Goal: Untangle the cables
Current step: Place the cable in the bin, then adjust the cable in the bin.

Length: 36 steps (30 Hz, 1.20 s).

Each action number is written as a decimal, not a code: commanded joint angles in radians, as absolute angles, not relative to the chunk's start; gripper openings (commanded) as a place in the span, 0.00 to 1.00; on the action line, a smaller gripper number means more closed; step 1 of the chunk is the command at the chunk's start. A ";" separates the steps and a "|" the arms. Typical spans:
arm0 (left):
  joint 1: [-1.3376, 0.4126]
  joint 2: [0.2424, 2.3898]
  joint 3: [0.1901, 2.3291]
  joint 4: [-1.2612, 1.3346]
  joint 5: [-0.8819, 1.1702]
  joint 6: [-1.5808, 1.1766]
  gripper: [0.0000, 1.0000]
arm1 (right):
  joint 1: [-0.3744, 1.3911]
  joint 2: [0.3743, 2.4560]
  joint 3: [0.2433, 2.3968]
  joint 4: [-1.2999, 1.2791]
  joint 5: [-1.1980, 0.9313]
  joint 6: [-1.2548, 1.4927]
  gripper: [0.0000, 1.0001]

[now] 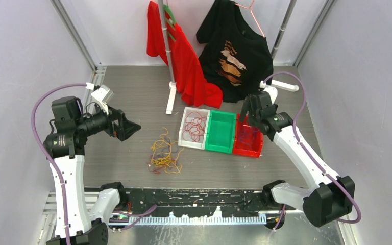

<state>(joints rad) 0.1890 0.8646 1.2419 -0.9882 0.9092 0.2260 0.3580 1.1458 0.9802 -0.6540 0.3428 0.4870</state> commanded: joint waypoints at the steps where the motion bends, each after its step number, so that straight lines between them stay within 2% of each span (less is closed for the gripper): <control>1: 0.187 0.865 1.271 -0.973 0.937 0.242 0.98 | 0.312 1.145 1.036 -0.650 0.416 0.421 0.77; 9: 0.188 0.867 1.266 -0.981 0.938 0.255 0.97 | 0.256 1.279 1.051 -0.532 0.382 0.341 0.73; 15: 0.187 0.869 1.260 -0.988 0.933 0.271 0.97 | 0.251 1.349 1.058 -0.465 0.384 0.336 0.55; 17: 0.187 0.866 1.256 -0.990 0.933 0.281 0.97 | 0.250 1.346 1.045 -0.452 0.384 0.325 0.44; 20: 0.187 0.864 1.246 -0.985 0.928 0.287 0.97 | 0.250 1.311 1.004 -0.410 0.368 0.309 0.16; 25: 0.187 0.869 1.248 -0.978 0.933 0.281 0.97 | 0.251 1.271 0.972 -0.407 0.355 0.298 0.02; 26: 0.187 0.868 1.249 -0.977 0.935 0.279 0.97 | 0.251 1.270 0.972 -0.412 0.359 0.295 0.03; 27: 0.187 0.868 1.248 -0.977 0.938 0.278 0.97 | 0.250 1.269 0.977 -0.418 0.368 0.296 0.10; 28: 0.187 0.866 1.248 -0.978 0.940 0.278 0.97 | 0.250 1.269 0.989 -0.429 0.381 0.295 0.27; 29: 0.186 0.865 1.247 -0.980 0.940 0.278 0.97 | 0.250 1.268 1.002 -0.438 0.392 0.296 0.37; 32: 0.187 0.860 1.247 -0.984 0.937 0.286 0.97 | 0.245 1.266 1.041 -0.439 0.376 0.285 0.40; 35: 0.187 0.860 1.248 -0.987 0.936 0.291 0.97 | 0.237 1.316 1.093 -0.444 0.387 0.264 0.58; 36: 0.187 0.861 1.249 -0.988 0.936 0.294 0.97 | 0.231 1.337 1.109 -0.448 0.382 0.260 0.61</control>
